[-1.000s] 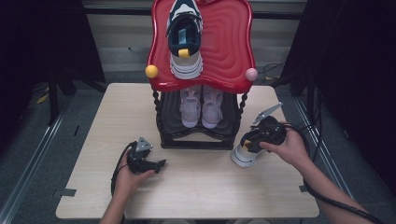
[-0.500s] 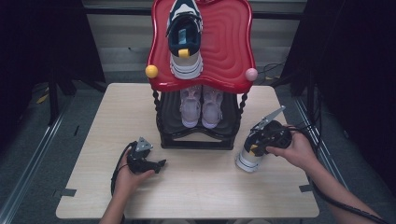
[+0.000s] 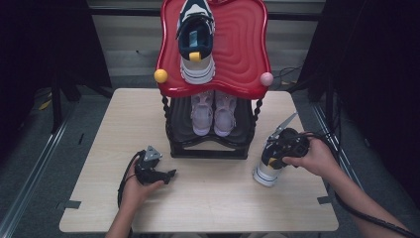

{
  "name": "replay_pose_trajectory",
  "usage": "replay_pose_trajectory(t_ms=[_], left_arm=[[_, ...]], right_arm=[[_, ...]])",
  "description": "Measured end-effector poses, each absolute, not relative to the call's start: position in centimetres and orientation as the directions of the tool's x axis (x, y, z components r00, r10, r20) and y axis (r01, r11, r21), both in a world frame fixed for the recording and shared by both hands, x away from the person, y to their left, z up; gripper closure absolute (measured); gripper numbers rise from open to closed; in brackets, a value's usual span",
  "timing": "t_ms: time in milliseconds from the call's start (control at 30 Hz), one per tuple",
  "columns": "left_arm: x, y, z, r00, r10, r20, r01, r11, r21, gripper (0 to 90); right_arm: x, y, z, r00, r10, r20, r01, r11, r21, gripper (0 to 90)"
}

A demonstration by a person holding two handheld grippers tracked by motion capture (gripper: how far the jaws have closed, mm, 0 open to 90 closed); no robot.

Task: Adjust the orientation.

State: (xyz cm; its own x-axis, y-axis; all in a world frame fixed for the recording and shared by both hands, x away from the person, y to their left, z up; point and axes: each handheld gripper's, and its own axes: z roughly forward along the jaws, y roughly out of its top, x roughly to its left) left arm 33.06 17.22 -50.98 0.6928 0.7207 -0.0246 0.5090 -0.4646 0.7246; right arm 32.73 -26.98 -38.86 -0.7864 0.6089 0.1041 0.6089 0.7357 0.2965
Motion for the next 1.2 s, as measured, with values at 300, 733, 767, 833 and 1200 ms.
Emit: replay_pose_trajectory(t_ms=[300, 733, 767, 833, 1200], left_arm=[[33.1, 17.2, -51.0, 0.693, 0.721, -0.025, 0.509, -0.464, 0.725, 15.1], [33.1, 17.2, -51.0, 0.694, 0.719, -0.026, 0.508, -0.463, 0.726, 15.0], [33.1, 17.2, -51.0, 0.693, 0.72, -0.026, 0.509, -0.464, 0.725, 15.0], [33.1, 17.2, -51.0, 0.693, 0.72, -0.025, 0.509, -0.464, 0.725, 15.0], [33.1, 17.2, -51.0, 0.693, 0.72, -0.025, 0.509, -0.465, 0.725, 15.0]], right_arm=[[33.6, -26.0, -39.3, -0.784, 0.608, 0.125, 0.619, 0.75, 0.234, 63.9], [32.1, -26.3, -38.8, -0.824, 0.557, 0.101, 0.565, 0.801, 0.197, 75.1], [32.1, -26.3, -38.8, -0.826, 0.555, 0.101, 0.563, 0.804, 0.193, 73.9], [32.3, -26.2, -38.9, -0.835, 0.541, 0.097, 0.549, 0.814, 0.189, 70.0], [33.1, -24.7, -40.4, -0.828, 0.551, 0.107, 0.559, 0.826, 0.075, 63.3]])
